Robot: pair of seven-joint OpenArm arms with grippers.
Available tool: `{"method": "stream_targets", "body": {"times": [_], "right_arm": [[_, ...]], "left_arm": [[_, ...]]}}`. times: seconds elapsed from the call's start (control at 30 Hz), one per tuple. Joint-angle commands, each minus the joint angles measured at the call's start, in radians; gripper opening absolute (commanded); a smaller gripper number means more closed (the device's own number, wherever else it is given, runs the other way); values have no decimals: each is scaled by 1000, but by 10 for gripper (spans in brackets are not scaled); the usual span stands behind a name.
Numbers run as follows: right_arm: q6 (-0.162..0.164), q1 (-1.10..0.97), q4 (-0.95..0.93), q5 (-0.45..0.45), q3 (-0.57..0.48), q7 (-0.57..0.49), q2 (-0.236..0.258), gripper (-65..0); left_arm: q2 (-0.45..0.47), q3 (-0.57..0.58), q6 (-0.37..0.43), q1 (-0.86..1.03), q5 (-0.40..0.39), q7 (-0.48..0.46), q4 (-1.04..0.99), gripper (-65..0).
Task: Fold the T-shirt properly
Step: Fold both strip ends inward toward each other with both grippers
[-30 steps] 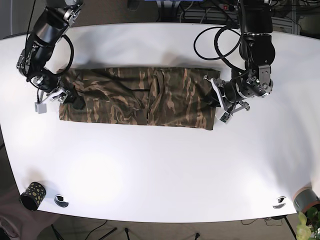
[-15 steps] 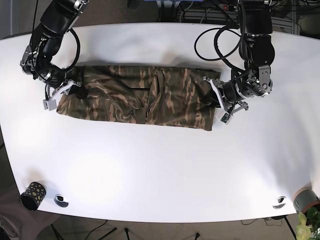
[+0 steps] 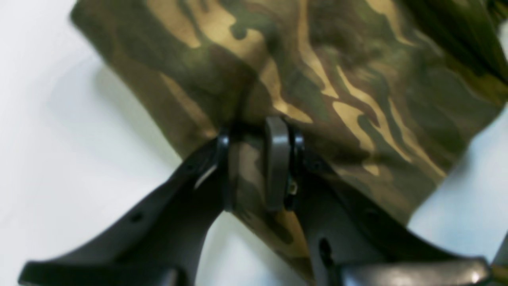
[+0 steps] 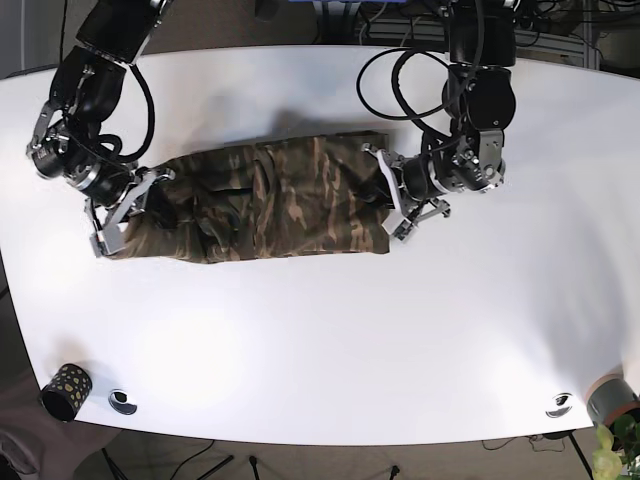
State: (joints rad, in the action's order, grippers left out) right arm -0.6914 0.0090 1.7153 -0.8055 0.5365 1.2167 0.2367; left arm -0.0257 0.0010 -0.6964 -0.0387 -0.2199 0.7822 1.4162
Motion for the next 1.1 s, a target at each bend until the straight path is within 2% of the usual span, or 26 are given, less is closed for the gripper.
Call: {"method": "stream_targets", "body": {"times": [0.0,0.1,0.27,0.53,0.73,0.8,0.87,0.93,1.03,1.07], "right_arm": [[-7,6,79,-30,-37,-28,5,-650],[-7,4,113,-30,-118,-27,-1,-650],[-7,7,113,-27,-198,-27,-53,-650],[-7,6,107,-19,-306,-30,-101,-650],[-7,26,107,150,-387,-33,-139,-650],[-7,29,107,203,-418,-33,-148,-582],[-7,36,107,258,-448,-34,-153,-465],[-7,44,108,300,-476,-36,-162,-309],[-7,44,114,317,-485,-36,-171,-162],[-7,44,116,314,-487,-36,-171,-130]], "left_arm": [[-27,27,-2,-10,-2,9,7,-542],[-56,72,-2,-10,-2,9,7,-542],[-66,123,33,-11,-2,9,5,-542],[-70,136,50,-11,-2,-31,5,-542],[-70,136,50,-11,-6,-31,7,-542],[-70,133,50,-11,-8,-31,7,-542],[-70,133,50,-11,-8,-33,7,-542],[-70,133,50,-11,-8,-33,8,-542],[-69,132,50,-11,-9,-33,13,-542],[-69,132,50,-11,-9,-33,15,-542]]}}
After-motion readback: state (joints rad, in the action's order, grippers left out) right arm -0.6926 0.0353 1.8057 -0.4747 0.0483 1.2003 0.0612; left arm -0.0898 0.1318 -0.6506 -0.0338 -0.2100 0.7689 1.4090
